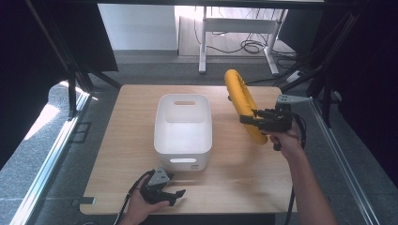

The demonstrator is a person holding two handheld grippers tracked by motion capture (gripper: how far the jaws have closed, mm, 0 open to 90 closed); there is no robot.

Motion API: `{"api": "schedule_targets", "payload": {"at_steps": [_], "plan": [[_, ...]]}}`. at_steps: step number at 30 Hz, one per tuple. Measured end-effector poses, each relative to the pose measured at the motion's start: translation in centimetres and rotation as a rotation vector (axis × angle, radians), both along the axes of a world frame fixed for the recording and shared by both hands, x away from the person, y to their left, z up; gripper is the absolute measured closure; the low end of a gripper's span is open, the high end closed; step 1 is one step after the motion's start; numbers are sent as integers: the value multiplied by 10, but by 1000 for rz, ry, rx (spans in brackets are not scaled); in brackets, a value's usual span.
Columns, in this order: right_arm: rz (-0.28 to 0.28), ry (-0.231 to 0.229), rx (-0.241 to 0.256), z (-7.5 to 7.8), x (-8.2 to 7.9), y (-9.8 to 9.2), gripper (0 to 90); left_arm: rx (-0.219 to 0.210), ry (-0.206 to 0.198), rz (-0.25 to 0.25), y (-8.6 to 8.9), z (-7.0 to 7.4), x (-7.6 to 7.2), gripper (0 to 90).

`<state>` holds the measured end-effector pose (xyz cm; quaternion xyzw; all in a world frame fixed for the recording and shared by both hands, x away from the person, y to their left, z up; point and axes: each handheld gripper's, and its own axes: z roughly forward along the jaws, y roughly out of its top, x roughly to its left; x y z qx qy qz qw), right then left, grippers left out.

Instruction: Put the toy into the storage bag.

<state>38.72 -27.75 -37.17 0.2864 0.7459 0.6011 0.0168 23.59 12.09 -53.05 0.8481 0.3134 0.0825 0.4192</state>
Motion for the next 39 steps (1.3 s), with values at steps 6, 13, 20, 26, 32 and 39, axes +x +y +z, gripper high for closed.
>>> {"api": "schedule_targets", "payload": {"at_steps": [6, 13, 20, 26, 32, 39], "plan": [[12, -10, 22, 1, -3, 3, 516, 1, 1, 0, 0, 0, 0, 252], [29, -28, 30, 6, -8, 9, 516, 2, 1, 0, -1, 0, 0, 252], [46, -50, 36, 13, -12, 16, 516, 4, 1, 0, -1, 0, 0, 252], [63, -68, 55, 20, -15, 22, 516, 3, -2, -1, 0, 0, 0, 252], [83, -91, 58, 28, -19, 30, 516, 4, -2, -2, 0, 0, 0, 252], [89, -103, 62, 33, -20, 39, 516, 5, -1, -5, -1, 0, 0, 252]]}}
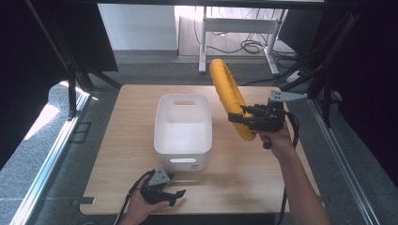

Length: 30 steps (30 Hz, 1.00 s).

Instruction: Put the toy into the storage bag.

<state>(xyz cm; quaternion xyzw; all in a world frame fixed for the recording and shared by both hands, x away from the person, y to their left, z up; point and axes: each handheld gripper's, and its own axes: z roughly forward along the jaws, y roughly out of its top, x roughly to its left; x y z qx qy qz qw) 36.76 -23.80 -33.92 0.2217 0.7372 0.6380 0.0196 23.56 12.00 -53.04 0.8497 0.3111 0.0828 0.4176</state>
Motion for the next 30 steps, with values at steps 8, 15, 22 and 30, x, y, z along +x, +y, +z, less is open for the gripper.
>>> {"api": "schedule_targets", "payload": {"at_steps": [8, 15, 22, 30], "plan": [[9, -11, 5, 5, 0, 7, 516, -3, 0, 1, 0, 0, 0, 252], [23, -33, 4, 15, -5, 16, 516, -9, -1, 2, 0, 0, 0, 251], [34, -50, 14, 22, -6, 22, 516, -8, -1, 2, 0, 1, 0, 252], [49, -73, 18, 31, -9, 33, 516, -8, -1, 1, 0, 1, 0, 251]]}}
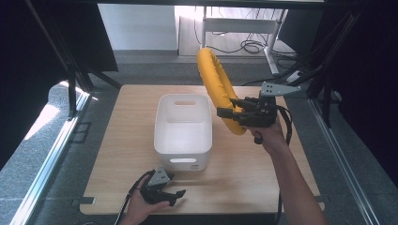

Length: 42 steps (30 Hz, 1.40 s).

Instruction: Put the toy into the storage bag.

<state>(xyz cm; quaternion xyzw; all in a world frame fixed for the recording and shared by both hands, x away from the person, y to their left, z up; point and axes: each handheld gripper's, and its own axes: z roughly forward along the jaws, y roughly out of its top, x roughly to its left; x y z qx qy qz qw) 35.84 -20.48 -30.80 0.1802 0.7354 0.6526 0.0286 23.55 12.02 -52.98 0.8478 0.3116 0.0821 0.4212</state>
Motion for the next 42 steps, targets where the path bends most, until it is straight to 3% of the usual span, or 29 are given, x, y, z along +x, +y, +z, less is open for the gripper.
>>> {"api": "schedule_targets", "payload": {"at_steps": [27, 42], "plan": [[56, -43, 0, 14, -8, 29, 515, 7, -4, -1, 2, 1, 0, 251], [98, -38, 0, 11, -10, 47, 515, -1, -5, 3, 2, 1, 0, 251]]}}
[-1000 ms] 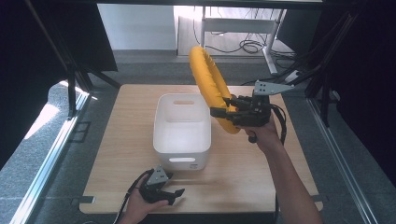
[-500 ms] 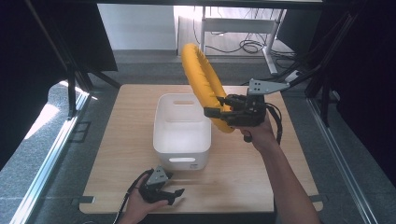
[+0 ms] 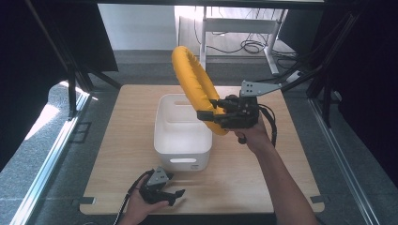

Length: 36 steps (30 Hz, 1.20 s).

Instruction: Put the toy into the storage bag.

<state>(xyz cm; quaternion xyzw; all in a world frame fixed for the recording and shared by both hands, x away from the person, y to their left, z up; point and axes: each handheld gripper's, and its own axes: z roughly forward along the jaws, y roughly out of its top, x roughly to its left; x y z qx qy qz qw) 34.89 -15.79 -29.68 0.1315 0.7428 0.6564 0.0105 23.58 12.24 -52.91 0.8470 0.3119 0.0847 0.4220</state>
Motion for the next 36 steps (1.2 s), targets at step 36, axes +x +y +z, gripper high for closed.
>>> {"api": "schedule_targets", "payload": {"at_steps": [36], "plan": [[92, 0, 0, -3, -7, 36, 515, -1, -1, 0, 0, 0, 0, 251]]}}
